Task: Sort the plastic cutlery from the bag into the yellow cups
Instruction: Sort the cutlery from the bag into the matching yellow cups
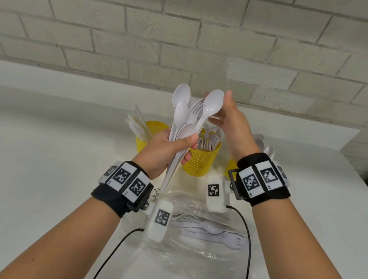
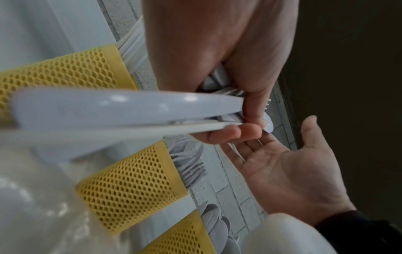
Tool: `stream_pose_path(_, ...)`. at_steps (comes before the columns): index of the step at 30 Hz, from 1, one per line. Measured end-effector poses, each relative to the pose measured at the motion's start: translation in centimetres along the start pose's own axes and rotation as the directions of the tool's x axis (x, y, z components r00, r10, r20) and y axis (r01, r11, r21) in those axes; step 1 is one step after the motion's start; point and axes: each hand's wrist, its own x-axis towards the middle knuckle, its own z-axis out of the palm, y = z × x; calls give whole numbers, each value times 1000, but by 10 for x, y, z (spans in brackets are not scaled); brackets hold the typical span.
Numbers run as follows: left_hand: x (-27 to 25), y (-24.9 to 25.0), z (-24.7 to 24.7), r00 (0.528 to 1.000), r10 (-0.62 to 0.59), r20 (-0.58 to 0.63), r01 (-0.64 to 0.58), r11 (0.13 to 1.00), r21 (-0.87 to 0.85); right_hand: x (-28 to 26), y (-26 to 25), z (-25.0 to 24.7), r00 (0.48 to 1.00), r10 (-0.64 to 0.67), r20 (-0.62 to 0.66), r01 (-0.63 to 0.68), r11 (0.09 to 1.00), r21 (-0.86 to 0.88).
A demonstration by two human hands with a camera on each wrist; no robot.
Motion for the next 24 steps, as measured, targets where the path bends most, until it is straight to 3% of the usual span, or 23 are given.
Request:
stream_pose_path(3, -2, 0, 2, 1000, -6, 26, 6, 1000, -16, -6, -1, 5, 994, 25, 106, -22, 999, -28)
stream_pose_path(6, -4, 1, 2, 997, 0, 71, 2, 1000, -24, -12, -4, 7, 996, 26, 87, -38, 990, 135)
stream_pose_path(10, -6, 0, 1, 993, -12, 115, 14, 1000, -10, -11, -1, 5, 998, 32, 47, -39, 987, 155)
stream_pose_path(14, -6, -3, -1, 989, -18, 145, 18, 1000, 2, -7, -1, -1, 997, -10, -74, 18, 995, 102)
stream_pose_path(19, -8, -6, 0, 989, -18, 150, 8, 997, 72, -4, -13, -18, 968, -50, -247, 95, 980, 175)
stream_pose_path(22, -6, -7, 2, 993, -14, 120, 0, 994, 111, -6, -24, -37, 926, -120, -357, 201, 959, 200)
stream_pose_path(24, -4, -8, 3, 996, -6, 86, -4, 993, 116, -7, -30, -56, 873, -202, -444, 280, 953, 115)
